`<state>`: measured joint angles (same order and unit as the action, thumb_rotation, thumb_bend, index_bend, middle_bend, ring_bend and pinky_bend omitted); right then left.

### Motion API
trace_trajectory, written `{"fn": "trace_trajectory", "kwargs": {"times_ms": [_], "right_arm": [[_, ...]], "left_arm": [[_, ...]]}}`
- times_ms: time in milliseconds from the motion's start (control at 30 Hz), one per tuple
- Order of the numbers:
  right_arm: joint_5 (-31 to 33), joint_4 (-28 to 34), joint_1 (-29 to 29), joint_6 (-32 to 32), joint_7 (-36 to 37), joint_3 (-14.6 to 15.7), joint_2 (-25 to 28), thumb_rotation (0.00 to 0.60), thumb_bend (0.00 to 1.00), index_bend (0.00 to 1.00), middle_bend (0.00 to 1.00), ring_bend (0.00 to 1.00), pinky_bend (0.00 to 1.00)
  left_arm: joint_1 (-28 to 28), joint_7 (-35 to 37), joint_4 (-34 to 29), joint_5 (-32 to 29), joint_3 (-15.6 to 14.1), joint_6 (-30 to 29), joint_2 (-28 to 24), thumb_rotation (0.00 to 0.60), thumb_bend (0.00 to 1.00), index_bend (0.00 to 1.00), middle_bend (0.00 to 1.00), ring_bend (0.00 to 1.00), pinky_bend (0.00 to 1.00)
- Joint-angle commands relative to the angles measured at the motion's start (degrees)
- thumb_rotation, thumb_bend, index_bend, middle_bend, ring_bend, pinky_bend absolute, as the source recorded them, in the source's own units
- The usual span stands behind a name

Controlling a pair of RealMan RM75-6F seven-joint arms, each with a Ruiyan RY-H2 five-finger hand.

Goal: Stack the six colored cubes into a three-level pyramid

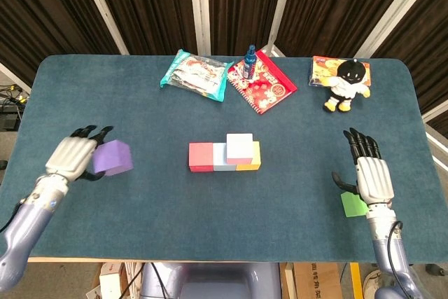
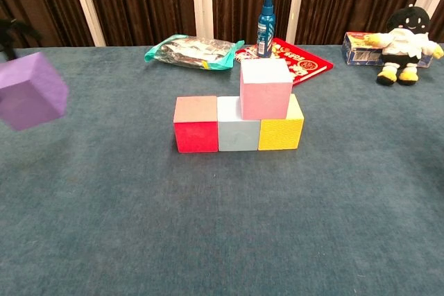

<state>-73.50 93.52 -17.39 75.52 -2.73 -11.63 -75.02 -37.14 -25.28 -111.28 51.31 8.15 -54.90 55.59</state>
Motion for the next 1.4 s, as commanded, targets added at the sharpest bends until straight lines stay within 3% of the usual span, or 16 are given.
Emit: {"fn": "trace_trajectory", "kwargs": {"times_ms": [33,133,300,667,1000,1400], "right_arm": [[0.13,0.02,-0.01,-0.08,0.07,-0.04,-0.03,0.600,0.33,0.00,0.00,0.00,0.00],[0.46,-0.02,0.00,-0.28,0.38,-0.15,0.03,0.600,0.33,0.00,0.00,0.00,0.00],[1.29,-0.04,0.05,-0.88,1.30,-0.37,0.27,0.600,0.33,0.00,0.00,0.00,0.00],[2.73,0.13,0.04,-2.25,3.63,-0.92,0.95,0.600,0.33,0.00,0.00,0.00,0.00],[3.35,0.48,0.15,-2.80,5.00,-1.18,1.50,0.600,0.33,0.00,0.00,0.00,0.00],[3.59,0.62,0.13,-2.79,5.06,-1.31,1.54,0.600,0.33,0.00,0.00,0.00,0.00]], "left_arm": [[-7.84,-3.56,-2.29,-7.97,4.58,4.57,-0.42,0.600,0.37,0.06,0.39,0.09,0.14],[-14.38,-6.17,-1.76,-16.31,6.58,6.83,1.17,0.600,0.36,0.06,0.39,0.09,0.14],[-24.88,-12.27,0.77,-27.84,6.73,7.91,4.92,0.600,0.37,0.06,0.39,0.09,0.14],[-41.45,-21.40,6.32,-44.59,5.75,4.67,14.43,0.600,0.36,0.05,0.39,0.09,0.14],[-47.91,-25.60,9.40,-53.10,4.01,2.25,18.18,0.600,0.37,0.05,0.39,0.09,0.14],[-50.38,-27.15,11.44,-55.34,2.92,1.25,20.93,0.600,0.37,0.05,0.39,0.09,0.14]]}}
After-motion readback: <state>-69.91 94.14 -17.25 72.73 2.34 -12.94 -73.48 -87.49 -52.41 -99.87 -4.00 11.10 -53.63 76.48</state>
